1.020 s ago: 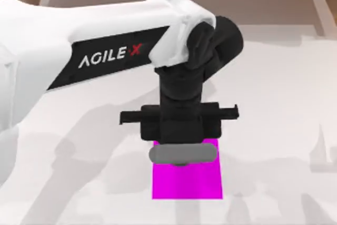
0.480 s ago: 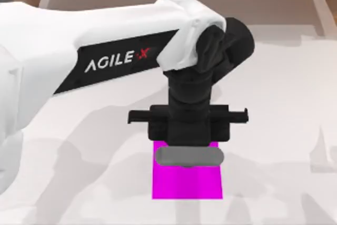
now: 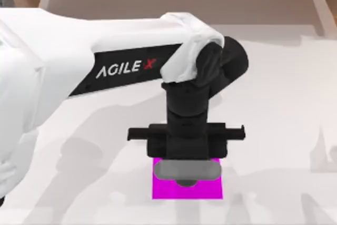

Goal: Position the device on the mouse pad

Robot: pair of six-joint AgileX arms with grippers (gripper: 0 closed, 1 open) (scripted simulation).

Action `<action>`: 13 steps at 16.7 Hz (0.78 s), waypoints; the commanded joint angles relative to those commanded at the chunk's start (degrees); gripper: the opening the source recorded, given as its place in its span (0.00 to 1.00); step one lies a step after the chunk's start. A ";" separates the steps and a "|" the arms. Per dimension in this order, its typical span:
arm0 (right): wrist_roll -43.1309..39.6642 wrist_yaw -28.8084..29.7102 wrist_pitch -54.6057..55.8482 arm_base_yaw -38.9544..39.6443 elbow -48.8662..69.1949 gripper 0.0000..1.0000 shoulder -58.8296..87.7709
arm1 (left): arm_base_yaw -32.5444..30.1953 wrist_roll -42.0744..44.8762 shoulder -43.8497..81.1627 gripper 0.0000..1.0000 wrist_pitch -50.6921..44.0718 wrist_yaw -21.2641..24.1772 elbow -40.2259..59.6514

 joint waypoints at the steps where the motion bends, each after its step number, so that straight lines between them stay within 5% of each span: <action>1: 0.00 0.00 0.00 0.00 0.00 1.00 0.00 | -0.04 0.03 0.11 0.00 0.52 0.46 -0.35; 13: 0.00 0.00 0.00 0.00 0.00 1.00 0.00 | -0.44 -0.10 0.67 0.00 8.48 -5.57 -2.67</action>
